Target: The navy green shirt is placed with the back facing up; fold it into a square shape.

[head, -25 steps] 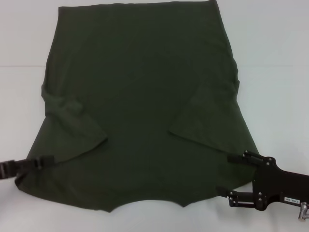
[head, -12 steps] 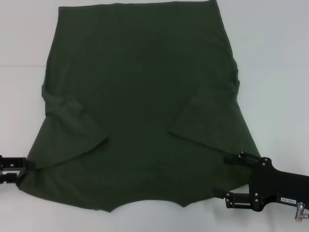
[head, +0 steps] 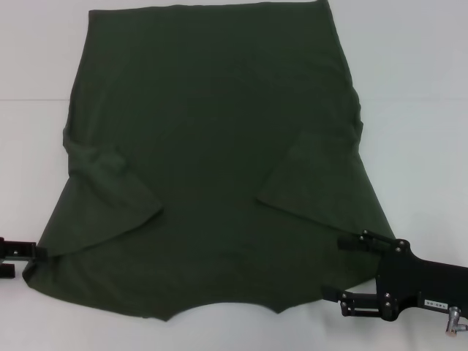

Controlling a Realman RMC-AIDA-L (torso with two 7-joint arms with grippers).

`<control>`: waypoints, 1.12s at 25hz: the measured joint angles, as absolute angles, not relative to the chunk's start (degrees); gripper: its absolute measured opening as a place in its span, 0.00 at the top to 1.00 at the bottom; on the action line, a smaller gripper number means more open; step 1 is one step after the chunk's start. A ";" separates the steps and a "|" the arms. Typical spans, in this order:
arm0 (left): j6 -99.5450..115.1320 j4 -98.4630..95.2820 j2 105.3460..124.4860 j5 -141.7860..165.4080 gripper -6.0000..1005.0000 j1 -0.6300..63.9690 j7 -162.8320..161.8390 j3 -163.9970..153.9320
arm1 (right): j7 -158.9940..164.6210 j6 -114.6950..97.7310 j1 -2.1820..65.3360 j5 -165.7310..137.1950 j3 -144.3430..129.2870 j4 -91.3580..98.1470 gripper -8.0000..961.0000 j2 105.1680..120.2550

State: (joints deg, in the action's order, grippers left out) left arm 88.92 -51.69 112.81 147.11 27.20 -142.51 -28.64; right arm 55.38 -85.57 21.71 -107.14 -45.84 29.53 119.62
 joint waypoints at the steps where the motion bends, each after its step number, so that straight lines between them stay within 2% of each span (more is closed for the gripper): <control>1: 88.24 -51.49 112.87 147.12 0.25 27.21 -142.51 -29.15 | 55.41 -85.56 21.71 -107.14 -45.83 29.53 0.02 119.62; 28: 84.16 -48.86 113.15 147.22 0.29 27.69 -141.75 -31.73 | 55.55 -85.17 21.84 -107.60 -45.79 29.00 0.02 119.62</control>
State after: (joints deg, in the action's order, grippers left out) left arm 84.16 -48.87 113.15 147.22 27.69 -141.75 -31.73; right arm 55.56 -85.17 21.84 -107.60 -45.79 29.00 119.62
